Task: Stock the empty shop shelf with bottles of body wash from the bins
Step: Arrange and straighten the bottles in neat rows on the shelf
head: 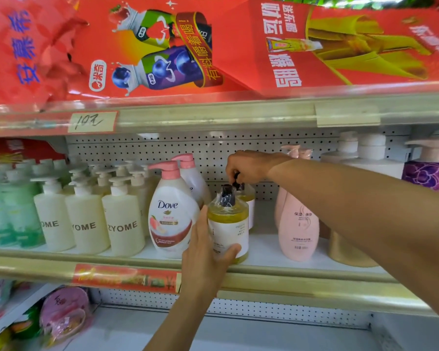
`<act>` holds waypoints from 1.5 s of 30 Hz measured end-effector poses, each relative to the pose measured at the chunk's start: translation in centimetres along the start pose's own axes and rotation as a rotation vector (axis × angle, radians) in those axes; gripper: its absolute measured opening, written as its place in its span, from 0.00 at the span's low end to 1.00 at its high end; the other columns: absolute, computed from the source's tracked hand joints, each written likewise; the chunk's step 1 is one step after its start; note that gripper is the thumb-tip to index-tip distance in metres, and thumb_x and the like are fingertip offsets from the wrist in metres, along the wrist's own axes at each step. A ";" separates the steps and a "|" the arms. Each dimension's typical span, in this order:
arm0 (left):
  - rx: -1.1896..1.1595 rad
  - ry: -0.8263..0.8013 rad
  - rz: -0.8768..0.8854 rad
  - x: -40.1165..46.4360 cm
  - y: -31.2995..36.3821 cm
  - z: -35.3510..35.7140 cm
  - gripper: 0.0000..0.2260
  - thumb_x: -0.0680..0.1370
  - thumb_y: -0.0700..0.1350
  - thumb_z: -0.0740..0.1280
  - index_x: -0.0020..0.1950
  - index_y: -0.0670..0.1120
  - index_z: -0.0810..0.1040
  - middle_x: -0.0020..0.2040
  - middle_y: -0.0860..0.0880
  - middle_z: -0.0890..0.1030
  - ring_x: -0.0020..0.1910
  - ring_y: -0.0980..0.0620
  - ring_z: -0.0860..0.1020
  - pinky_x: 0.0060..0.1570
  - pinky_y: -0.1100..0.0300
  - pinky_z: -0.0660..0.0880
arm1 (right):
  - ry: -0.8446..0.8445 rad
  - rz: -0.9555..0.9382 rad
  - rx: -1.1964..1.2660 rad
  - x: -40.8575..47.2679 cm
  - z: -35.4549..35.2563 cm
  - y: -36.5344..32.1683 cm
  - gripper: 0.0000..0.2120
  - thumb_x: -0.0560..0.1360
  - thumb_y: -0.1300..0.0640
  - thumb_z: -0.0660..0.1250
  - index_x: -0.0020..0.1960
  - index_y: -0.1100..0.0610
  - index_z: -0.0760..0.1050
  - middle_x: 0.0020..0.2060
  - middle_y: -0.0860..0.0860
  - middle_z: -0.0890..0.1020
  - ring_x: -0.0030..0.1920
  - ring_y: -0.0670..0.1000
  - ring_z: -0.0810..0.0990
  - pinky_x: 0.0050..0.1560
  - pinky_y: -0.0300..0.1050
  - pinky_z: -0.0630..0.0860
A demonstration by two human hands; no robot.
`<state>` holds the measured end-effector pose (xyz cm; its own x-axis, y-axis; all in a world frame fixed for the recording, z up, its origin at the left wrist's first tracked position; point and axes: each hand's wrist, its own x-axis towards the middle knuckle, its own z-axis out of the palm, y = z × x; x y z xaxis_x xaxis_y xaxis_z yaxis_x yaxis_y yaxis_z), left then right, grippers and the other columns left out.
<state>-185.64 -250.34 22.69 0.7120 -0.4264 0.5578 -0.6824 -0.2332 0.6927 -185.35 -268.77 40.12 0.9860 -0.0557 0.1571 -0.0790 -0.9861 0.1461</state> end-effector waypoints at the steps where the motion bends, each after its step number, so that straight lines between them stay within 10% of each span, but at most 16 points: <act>1: -0.002 -0.002 0.004 0.0 0.0 0.0 0.46 0.69 0.51 0.76 0.78 0.59 0.50 0.76 0.61 0.63 0.69 0.56 0.70 0.57 0.62 0.67 | -0.011 -0.002 -0.005 0.0 -0.1 0.2 0.10 0.75 0.64 0.64 0.48 0.50 0.80 0.43 0.45 0.74 0.47 0.51 0.78 0.49 0.48 0.78; 16: -0.152 -0.082 -0.030 0.8 0.0 0.9 0.46 0.63 0.59 0.74 0.74 0.68 0.51 0.74 0.63 0.66 0.69 0.56 0.71 0.65 0.47 0.73 | -0.050 0.004 -0.013 0.3 0.2 2.0 0.17 0.72 0.66 0.63 0.35 0.44 0.73 0.39 0.38 0.71 0.45 0.50 0.76 0.48 0.49 0.78; 27: -0.183 -0.098 -0.053 0.8 0.2 1.4 0.48 0.67 0.49 0.79 0.77 0.61 0.52 0.67 0.65 0.70 0.67 0.59 0.73 0.64 0.55 0.74 | -0.136 0.082 0.053 0.8 0.0 1.0 0.11 0.72 0.67 0.67 0.50 0.55 0.79 0.42 0.46 0.76 0.45 0.50 0.76 0.39 0.42 0.72; 42: -0.216 -0.114 -0.089 0.4 0.8 2.0 0.49 0.62 0.62 0.73 0.77 0.60 0.52 0.73 0.58 0.68 0.69 0.56 0.70 0.65 0.47 0.73 | -0.188 0.173 0.095 -0.1 -0.1 0.0 0.11 0.79 0.57 0.59 0.55 0.57 0.78 0.51 0.53 0.81 0.45 0.50 0.74 0.48 0.45 0.71; 45: -0.173 -0.103 -0.026 -0.8 0.8 0.5 0.44 0.67 0.60 0.75 0.78 0.56 0.55 0.74 0.57 0.66 0.70 0.57 0.68 0.68 0.51 0.70 | -0.137 0.207 0.228 -1.1 -1.2 -0.7 0.13 0.80 0.56 0.61 0.62 0.55 0.77 0.61 0.51 0.78 0.57 0.50 0.76 0.60 0.45 0.70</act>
<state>-186.86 -250.68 22.60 0.7025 -0.5117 0.4947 -0.6188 -0.0958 0.7797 -186.54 -267.89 41.01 0.9643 -0.2636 0.0257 -0.2599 -0.9605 -0.0997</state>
